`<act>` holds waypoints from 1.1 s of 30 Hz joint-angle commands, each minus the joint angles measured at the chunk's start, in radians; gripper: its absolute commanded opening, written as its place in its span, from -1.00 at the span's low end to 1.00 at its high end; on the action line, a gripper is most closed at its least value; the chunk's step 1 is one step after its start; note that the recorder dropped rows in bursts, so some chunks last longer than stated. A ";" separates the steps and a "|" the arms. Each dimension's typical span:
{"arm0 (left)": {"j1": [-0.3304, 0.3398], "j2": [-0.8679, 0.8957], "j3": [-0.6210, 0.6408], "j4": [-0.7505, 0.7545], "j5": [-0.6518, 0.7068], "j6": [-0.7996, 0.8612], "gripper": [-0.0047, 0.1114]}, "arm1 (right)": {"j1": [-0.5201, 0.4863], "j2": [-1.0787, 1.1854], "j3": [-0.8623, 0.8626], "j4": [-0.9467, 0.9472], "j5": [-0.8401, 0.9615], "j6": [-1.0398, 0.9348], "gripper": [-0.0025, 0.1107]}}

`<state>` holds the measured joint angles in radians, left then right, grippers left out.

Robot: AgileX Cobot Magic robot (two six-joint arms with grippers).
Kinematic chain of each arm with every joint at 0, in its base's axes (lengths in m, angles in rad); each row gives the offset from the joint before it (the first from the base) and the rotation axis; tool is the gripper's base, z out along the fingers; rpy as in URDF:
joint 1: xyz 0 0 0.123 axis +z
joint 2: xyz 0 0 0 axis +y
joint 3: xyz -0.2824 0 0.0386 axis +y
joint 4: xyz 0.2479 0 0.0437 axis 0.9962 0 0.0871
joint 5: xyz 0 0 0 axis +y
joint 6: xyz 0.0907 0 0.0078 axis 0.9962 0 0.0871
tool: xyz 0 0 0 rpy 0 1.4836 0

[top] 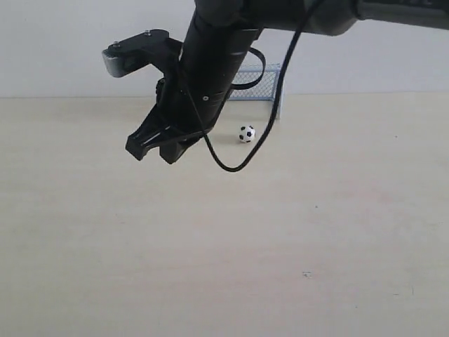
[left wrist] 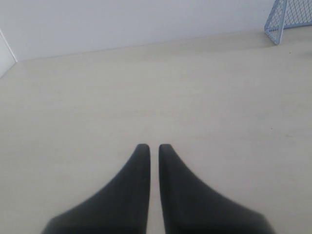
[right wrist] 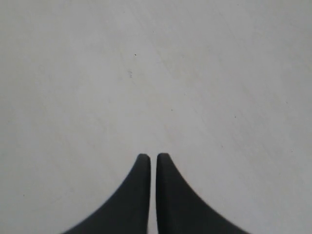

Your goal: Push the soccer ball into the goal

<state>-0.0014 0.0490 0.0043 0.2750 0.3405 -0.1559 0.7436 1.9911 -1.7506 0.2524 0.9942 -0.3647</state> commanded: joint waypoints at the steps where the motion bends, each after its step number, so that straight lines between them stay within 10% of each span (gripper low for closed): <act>1: -0.008 0.006 -0.004 0.000 -0.003 -0.009 -0.81 | -0.002 -0.088 0.098 0.000 -0.063 -0.010 -0.96; 33: -0.008 0.006 -0.004 0.000 -0.003 -0.009 -0.81 | -0.002 -0.524 0.416 -0.043 -0.173 0.043 -0.96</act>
<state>-0.0014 0.0490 0.0043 0.2750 0.3405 -0.1559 0.7436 1.4954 -1.3388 0.2245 0.8082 -0.3313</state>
